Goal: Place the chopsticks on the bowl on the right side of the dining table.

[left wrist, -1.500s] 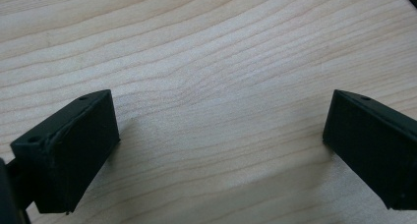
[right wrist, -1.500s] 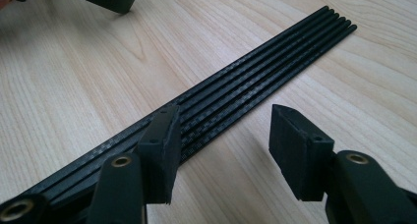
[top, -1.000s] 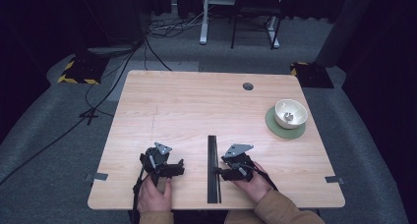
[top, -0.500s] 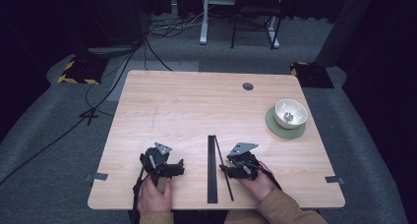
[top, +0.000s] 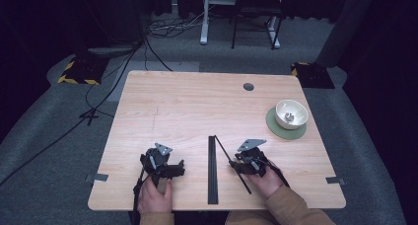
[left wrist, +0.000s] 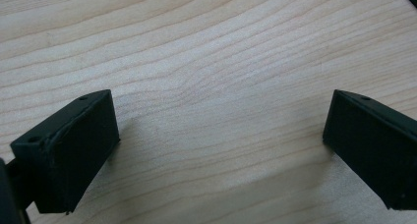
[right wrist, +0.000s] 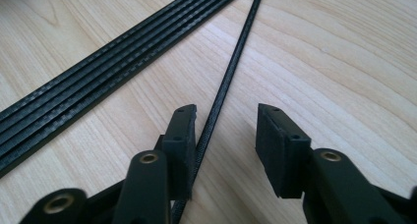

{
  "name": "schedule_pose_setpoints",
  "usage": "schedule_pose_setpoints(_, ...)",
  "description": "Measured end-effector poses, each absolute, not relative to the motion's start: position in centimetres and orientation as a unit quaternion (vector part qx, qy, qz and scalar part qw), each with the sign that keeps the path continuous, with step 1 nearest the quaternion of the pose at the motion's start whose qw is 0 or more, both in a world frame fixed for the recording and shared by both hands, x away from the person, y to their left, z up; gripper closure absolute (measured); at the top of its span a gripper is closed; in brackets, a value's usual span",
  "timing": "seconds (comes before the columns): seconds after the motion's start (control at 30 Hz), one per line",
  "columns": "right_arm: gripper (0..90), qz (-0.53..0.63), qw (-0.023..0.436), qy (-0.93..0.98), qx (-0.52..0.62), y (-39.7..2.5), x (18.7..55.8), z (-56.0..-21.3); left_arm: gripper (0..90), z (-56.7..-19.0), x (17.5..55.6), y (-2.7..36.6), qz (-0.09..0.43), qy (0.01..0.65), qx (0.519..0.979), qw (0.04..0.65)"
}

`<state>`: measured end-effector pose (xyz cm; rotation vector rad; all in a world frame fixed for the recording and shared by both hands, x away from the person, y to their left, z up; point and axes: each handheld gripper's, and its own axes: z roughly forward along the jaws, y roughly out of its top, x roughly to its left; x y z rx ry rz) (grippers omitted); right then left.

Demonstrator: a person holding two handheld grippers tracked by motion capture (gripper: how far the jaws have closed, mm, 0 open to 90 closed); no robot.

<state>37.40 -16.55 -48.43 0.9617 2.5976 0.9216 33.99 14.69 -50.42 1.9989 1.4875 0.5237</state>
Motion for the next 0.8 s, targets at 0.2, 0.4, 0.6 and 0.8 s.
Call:
schedule_pose_setpoints(0.2, 75.3, 0.305, 0.119, 0.883, 0.337, -17.0, 37.6, -48.3, 0.7, -50.4, 34.0, 14.7, 0.197, 0.558, 0.751, 0.293)
schedule_pose_setpoints(0.4, 84.5, 0.302, 0.119, 0.880, 0.348, -17.3, 37.8, -48.2, 0.6, -50.4, 34.0, 14.7, 0.197, 0.558, 0.751, 0.293)
schedule_pose_setpoints(0.6, 85.3, 0.303, 0.128, 0.874, 0.359, -17.5, 37.9, -48.3, 0.6, -50.4, 34.0, 14.7, 0.197, 0.558, 0.751, 0.293)
schedule_pose_setpoints(0.8, 85.7, 0.301, 0.123, 0.874, 0.361, -17.7, 38.1, -48.2, 0.7, -50.4, 34.0, 14.7, 0.197, 0.558, 0.751, 0.293)
